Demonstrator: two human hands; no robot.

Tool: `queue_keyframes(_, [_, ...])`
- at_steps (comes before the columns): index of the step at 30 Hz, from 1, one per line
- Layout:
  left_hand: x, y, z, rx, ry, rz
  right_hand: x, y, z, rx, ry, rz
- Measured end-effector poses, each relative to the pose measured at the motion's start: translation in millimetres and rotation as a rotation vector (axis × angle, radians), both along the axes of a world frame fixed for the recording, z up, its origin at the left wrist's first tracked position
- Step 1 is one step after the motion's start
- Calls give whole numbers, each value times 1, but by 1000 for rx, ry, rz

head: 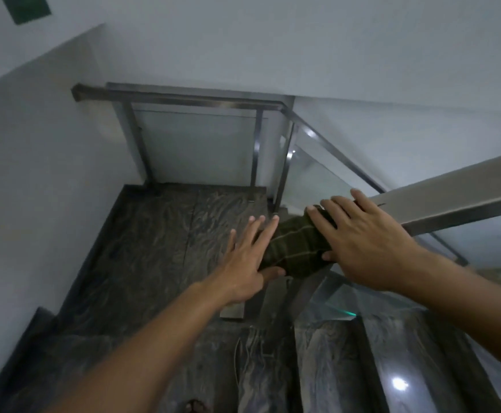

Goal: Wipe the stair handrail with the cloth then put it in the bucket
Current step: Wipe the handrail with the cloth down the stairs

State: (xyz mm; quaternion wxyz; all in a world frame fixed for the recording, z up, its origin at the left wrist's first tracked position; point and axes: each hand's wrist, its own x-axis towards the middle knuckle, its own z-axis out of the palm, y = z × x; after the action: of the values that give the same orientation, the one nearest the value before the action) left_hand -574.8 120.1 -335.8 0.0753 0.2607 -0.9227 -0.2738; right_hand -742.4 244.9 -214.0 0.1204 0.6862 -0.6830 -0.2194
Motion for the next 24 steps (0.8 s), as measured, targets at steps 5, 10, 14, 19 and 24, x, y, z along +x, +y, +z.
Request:
queue_keyframes(5, [4,-29,-11,-115,197,-259,9,10,-21,-189,-9,-177])
queue_keyframes(10, [-3,-60,-23,-41,373,-516,21,5,-39,-195,47,-336])
queue_keyframes(14, [-8,-69,-32,149,479,-637,40,0,-38,-185,77,-450])
queue_keyframes(19, [-23,-96,-49,252,498,-886,74,-14,-52,-233,84,-618])
queue_keyframes(24, [-30,-114,-53,453,403,-1046,129,-42,-75,-320,41,-953])
